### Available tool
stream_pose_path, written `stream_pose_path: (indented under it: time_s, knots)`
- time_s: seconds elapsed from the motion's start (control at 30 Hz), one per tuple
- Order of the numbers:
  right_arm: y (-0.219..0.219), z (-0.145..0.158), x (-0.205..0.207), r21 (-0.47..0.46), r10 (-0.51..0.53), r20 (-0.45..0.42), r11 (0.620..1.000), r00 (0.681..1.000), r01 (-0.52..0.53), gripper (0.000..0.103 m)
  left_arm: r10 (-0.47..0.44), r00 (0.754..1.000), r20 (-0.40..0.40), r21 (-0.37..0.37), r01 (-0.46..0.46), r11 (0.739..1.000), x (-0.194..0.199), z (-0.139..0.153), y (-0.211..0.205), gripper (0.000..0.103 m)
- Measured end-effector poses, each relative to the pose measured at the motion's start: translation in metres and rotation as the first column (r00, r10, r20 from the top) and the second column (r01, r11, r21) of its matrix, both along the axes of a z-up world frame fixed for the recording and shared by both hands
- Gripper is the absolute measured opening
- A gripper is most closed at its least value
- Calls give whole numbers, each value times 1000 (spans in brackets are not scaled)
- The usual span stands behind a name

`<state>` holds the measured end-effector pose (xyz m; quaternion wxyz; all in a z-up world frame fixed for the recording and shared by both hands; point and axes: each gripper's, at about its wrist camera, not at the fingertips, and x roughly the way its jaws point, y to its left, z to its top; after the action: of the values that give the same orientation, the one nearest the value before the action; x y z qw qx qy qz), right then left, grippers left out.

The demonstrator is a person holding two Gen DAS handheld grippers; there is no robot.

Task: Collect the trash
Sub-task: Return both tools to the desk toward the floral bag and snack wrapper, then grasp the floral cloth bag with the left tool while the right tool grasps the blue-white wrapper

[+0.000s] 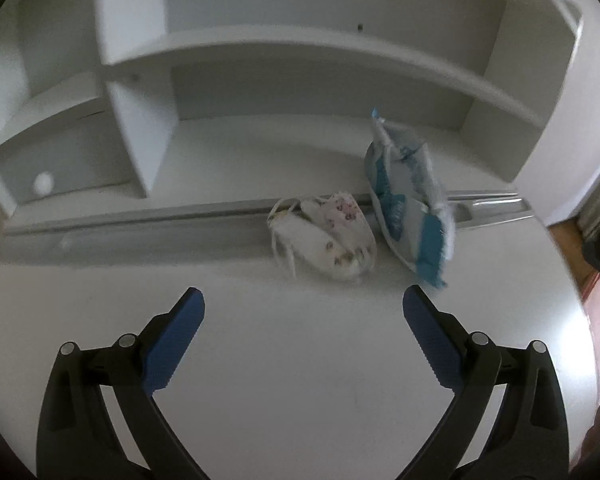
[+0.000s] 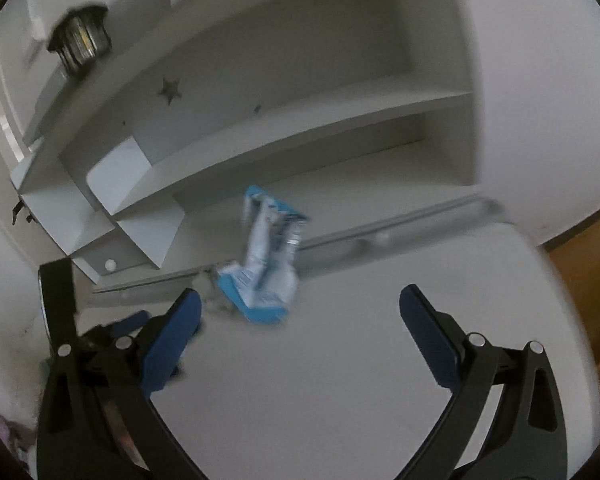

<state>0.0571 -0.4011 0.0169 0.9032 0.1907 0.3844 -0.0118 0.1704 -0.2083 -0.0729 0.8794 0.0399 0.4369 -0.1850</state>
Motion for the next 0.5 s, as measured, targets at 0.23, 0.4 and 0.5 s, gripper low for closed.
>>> stream_pose_path:
  time_s: [0.23,0.4,0.5]
  knots:
    - [5,-43,77,22,-14,-97,1000,995,17,96,-22,999,-30,14,22,1000,38,-22,-20,83]
    - [6,-71,98,79,1,-152,997,988,12,96,-41,999,-1,29,41,999,39,-26,-18,74]
    - [15,-77,105,56,31,-139,998,990,-23,86,-55,998,-8,6,55,998,47,-29,-21,57]
